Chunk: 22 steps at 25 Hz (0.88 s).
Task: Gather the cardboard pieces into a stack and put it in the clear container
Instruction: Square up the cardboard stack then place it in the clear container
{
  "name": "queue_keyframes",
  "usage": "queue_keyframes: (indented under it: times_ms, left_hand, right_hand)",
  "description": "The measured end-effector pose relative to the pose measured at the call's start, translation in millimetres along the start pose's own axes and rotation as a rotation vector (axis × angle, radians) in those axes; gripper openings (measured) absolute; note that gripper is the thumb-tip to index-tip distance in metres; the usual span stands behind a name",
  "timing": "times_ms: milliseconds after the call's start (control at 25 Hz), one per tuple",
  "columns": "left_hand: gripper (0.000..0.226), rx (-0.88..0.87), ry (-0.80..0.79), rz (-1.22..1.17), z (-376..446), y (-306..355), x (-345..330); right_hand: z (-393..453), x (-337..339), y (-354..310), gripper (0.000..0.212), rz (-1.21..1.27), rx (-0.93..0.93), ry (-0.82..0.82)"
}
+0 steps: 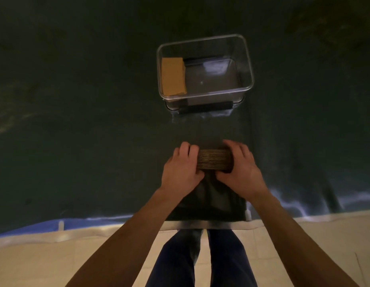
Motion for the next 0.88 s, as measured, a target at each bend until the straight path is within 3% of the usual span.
queue_keyframes:
  times_ms: [120, 200, 240, 400, 560, 680, 800, 880]
  left_hand:
    - [0.055, -0.02, -0.008, 0.015, -1, -2, 0]
    - [0.055, -0.017, -0.02, 0.004, -1, -2, 1]
    - [0.055, -0.012, -0.03, -0.008, -1, -2, 1]
    - [0.056, 0.008, -0.088, -0.033, 0, -1, 2]
    - [0.055, 0.0, -0.091, -0.043, -1, -3, 3]
    - [0.055, -0.002, -0.077, -0.061, -1, -4, 1]
    - [0.056, -0.009, -0.056, -0.071, -2, -4, -1]
    - [0.057, 0.01, -0.046, -0.08, -1, -4, -3]
  right_hand:
    - [-25, 11, 14, 0.083, 0.73, -0.116, 0.38]
    - [-35, 3, 8, 0.088, 0.973, -0.218, 0.497]
    - [-36, -6, 2, 0.09, 1.003, -0.251, 0.463]
    - [-37, -38, -20, 0.094, 0.905, -0.231, 0.074]
    - [-34, -32, -16, 0.09, 0.972, -0.353, 0.242]
    - [-32, -36, -19, 0.089, 0.879, -0.287, 0.105]
    - [-31, -33, -15, 0.09, 1.018, -0.328, 0.202]
    - [-31, -38, -17, 0.091, 0.939, -0.297, 0.125]
Point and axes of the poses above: each hand's wrist, its own z-axis towards the middle knuckle, its own x-axis out of the back of the hand, y = z × x, the point moved 2 cm from there along z, towards the middle knuckle, and after that the axes turned 2 degrees about -y, right-handed, at the moved point
